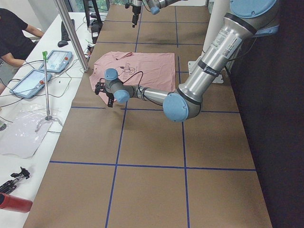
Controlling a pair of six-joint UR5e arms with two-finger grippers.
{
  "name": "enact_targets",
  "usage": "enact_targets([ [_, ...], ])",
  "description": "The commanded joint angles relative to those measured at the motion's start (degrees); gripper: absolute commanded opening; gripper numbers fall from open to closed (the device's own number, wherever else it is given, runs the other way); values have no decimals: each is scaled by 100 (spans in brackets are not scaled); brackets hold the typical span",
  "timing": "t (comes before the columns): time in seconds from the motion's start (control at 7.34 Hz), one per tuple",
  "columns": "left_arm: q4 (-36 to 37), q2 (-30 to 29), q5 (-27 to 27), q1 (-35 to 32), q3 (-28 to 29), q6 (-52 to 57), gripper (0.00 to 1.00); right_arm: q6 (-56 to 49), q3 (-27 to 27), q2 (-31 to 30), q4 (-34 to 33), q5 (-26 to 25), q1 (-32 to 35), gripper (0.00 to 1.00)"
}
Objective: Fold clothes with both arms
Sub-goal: 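Release the sleeve and raise the right gripper while the left arm reaches in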
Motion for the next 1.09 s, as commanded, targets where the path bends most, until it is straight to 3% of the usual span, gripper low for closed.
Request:
enact_targets([
  [0.0, -58, -327, 210, 53, 424, -2, 61, -76, -9, -11, 0, 8, -1, 100],
  [0.27, -276, -469, 376, 62, 749, -11, 59, -85, -18, -11, -9, 8, -1, 100],
  [0.41, -339, -495, 386, 88, 820, -11, 48, -85, -18, -11, -9, 8, -1, 100],
  [0.54, -340, -496, 378, 88, 821, -2, 7, -85, -9, -2, -9, 8, -1, 100],
  [0.68, -340, -504, 378, 88, 804, -2, 0, -85, -9, -2, -9, 8, -1, 100],
  [0.95, -270, -601, 317, 79, 516, -80, 0, -85, -9, -2, 0, 8, -1, 100],
])
